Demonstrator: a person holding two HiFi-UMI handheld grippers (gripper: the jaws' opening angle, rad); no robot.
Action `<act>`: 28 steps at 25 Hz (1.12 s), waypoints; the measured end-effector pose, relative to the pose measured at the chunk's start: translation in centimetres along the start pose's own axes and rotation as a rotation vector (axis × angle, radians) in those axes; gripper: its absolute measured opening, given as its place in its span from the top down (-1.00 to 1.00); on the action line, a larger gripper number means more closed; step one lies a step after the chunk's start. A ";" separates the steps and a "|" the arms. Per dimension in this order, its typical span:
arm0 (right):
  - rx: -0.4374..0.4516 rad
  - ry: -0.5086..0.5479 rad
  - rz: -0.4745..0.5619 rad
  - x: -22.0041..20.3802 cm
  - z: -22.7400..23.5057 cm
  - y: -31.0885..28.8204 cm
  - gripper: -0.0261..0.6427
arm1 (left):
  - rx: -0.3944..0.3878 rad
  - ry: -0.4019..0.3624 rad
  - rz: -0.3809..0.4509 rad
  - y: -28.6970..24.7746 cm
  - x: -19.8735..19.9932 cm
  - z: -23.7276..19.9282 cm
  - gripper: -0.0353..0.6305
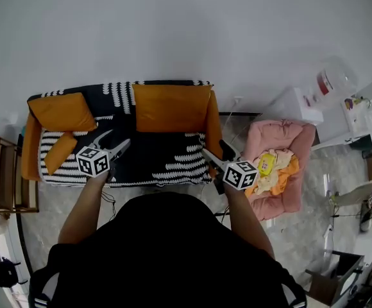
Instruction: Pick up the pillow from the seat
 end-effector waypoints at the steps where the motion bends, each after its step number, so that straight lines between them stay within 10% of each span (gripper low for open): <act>1: 0.000 0.002 -0.004 0.0 -0.3 -0.4 -0.25 | -0.003 -0.001 0.002 -0.1 0.3 -0.5 -0.11; 28: -0.031 -0.057 -0.004 0.2 1.2 -3.9 -0.25 | -0.052 0.018 -0.057 -2.7 0.4 -3.6 -0.11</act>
Point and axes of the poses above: the fingertips, and each gripper's own axes: y backward along the fingers, z to its right, x out of its top, the point moved 10 cm from there along y, backward along the fingers, and after that the axes turned 6 degrees about x, right-handed, at the moved point
